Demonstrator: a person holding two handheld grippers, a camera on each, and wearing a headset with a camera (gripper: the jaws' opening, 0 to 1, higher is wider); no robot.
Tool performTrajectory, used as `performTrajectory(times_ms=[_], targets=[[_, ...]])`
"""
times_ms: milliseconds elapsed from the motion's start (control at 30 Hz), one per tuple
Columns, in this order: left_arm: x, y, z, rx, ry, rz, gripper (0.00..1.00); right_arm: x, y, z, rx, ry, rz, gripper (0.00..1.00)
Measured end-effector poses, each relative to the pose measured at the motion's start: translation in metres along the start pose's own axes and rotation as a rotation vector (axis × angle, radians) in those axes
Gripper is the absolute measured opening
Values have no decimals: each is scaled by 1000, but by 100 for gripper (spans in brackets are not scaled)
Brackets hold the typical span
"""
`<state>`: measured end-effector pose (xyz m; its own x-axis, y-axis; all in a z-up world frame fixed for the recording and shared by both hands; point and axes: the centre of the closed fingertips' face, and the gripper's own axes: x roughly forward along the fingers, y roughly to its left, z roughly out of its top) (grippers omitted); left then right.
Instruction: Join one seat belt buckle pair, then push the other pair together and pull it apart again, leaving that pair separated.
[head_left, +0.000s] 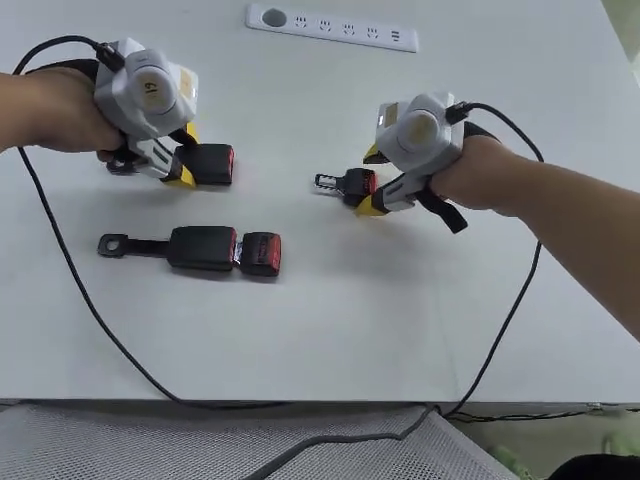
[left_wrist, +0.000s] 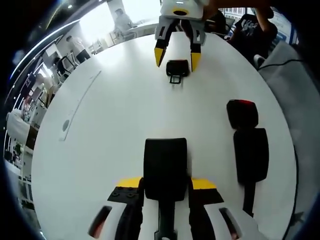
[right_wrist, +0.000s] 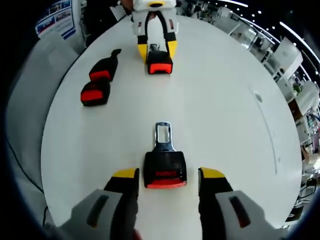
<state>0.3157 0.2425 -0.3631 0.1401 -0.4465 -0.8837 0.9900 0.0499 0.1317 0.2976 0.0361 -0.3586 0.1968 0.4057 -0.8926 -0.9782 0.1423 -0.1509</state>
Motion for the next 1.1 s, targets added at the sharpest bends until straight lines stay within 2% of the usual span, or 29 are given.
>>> performTrajectory(times_ms=[33, 100, 200, 300, 400, 433, 500, 567, 667, 767, 800, 867, 900, 933, 1033, 1100], targets=[[-2, -1, -3, -20, -5, 10, 39, -5, 0, 0, 18, -12, -9, 48], [-11, 5, -6, -71, -34, 65, 47, -15, 2, 2, 50, -49, -37, 49], [-29, 4, -11, -122, -61, 121, 50, -31, 12, 1, 91, -85, -70, 50], [-45, -12, -14, -160, -92, 125, 50, -41, 26, 2, 114, -110, -76, 51], [-59, -37, -20, -167, -103, 132, 52, -49, 46, 3, 134, -134, -88, 53], [-62, -42, -21, -179, -108, 137, 53, -50, 50, 4, 140, -142, -89, 53], [-70, -55, -28, -216, -122, 150, 56, -52, 62, 7, 162, -160, -101, 56], [-78, -70, -37, -239, -118, 149, 56, -54, 71, 9, 174, -173, -107, 60], [-92, -87, -47, -299, -123, 179, 62, -56, 78, 13, 212, -208, -125, 65], [-102, -99, -50, -330, -134, 199, 67, -60, 88, 16, 246, -229, -134, 70], [-108, -99, -51, -351, -145, 241, 73, -61, 86, 15, 264, -242, -137, 71], [-116, -104, -54, -398, -149, 262, 76, -65, 88, 19, 322, -275, -148, 75], [-118, -105, -54, -399, -154, 267, 77, -66, 87, 19, 336, -282, -153, 76], [-123, -110, -52, -403, -178, 285, 80, -72, 86, 21, 359, -302, -173, 79], [-128, -120, -56, -419, -177, 284, 84, -78, 87, 20, 363, -313, -189, 84], [-131, -121, -61, -455, -173, 293, 87, -81, 89, 19, 364, -316, -197, 87]])
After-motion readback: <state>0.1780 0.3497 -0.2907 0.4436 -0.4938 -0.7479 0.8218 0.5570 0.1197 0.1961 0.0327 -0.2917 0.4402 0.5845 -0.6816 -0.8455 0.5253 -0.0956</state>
